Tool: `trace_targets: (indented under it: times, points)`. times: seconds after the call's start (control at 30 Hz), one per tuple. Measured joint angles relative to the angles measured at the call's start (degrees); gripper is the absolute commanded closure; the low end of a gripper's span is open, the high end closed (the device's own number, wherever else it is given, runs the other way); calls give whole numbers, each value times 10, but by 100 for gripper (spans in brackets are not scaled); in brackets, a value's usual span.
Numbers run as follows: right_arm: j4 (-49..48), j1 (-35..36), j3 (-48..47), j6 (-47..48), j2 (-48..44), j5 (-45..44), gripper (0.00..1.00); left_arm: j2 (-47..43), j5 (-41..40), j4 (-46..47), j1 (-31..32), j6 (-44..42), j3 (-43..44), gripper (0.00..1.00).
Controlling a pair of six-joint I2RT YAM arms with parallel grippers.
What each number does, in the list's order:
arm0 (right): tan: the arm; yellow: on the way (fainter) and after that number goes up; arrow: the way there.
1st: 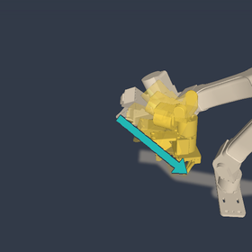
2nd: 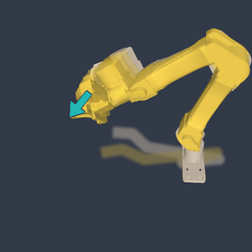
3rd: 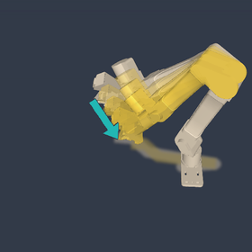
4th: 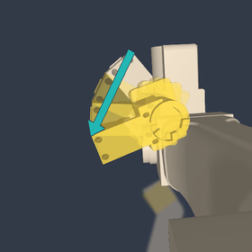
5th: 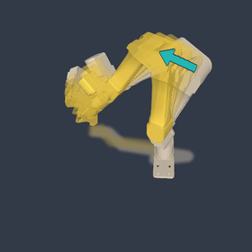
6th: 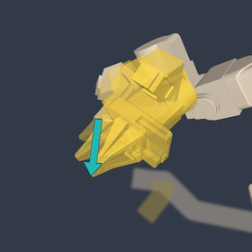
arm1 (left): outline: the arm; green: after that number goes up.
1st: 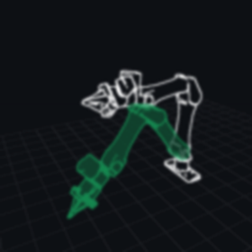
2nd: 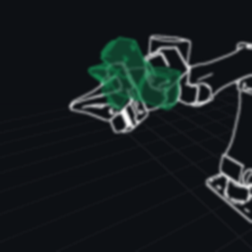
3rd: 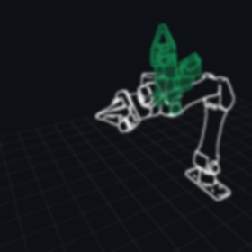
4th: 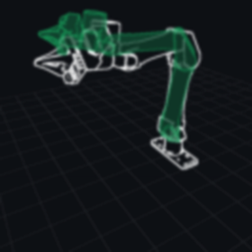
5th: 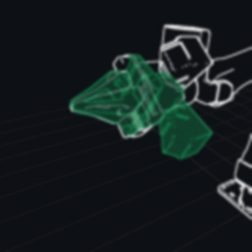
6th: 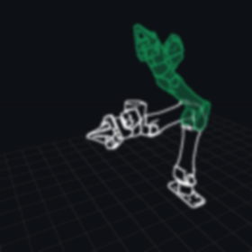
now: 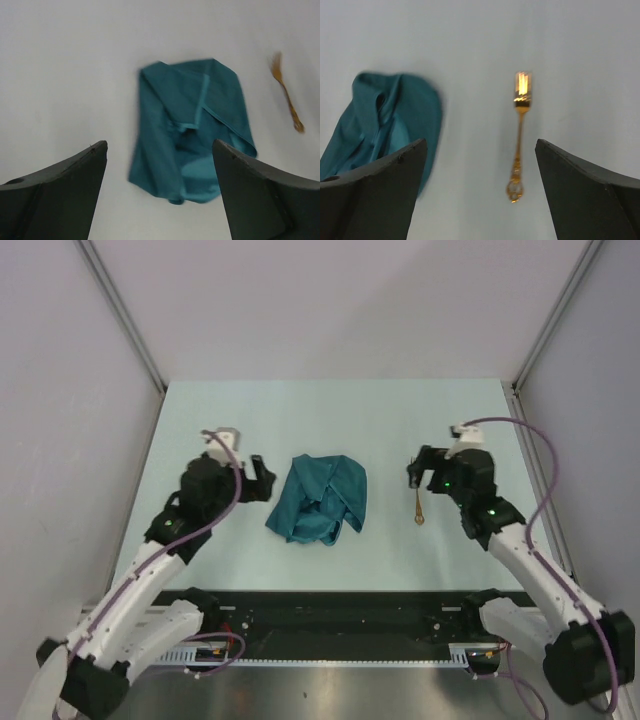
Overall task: Fold the napkin, place the utensils inside, and roll it up
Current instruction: Flatten out the napkin at the center of the board.
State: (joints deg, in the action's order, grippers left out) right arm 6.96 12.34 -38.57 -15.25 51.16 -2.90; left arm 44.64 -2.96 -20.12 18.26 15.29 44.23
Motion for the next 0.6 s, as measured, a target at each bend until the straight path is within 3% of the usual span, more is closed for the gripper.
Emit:
trace_targets:
  times: [0.07, 0.17, 0.33, 0.6]
  points:
    - [4, 80, -21, 1, 64, -16, 7, 48, -28, 21, 99, 12, 0, 10]
    - [10, 168, -36, -9, 150, -23, 9, 139, -28, 63, 166, 33, 0, 10]
    - [24, 231, -36, -42, 242, -22, 12, 277, -28, 124, 174, 57, 0, 11]
    - [13, 271, -40, -70, 323, -12, 16, 417, -22, 197, 174, 58, 43, 15]
